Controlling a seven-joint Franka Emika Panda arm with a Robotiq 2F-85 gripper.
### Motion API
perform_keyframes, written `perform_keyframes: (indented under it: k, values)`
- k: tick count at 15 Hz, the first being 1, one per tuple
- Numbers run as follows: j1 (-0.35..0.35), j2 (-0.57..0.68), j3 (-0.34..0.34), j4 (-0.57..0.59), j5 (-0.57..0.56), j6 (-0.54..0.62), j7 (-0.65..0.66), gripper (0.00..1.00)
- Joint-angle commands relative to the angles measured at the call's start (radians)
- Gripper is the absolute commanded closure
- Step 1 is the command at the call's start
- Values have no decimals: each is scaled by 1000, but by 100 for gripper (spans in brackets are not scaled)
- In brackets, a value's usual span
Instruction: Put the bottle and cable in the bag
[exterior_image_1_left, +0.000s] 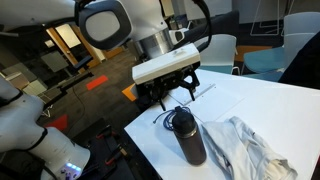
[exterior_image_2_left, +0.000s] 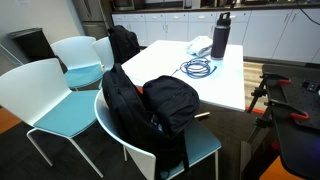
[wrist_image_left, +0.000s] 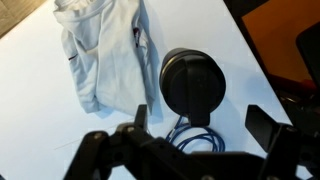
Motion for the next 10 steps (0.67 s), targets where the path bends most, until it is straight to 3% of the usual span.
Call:
perform_keyframes:
  k: [1, 10]
  values:
    - [-55, 30, 47, 28, 10, -10, -43, 0]
    - [-95, 42, 79, 18, 20, 7, -32, 0]
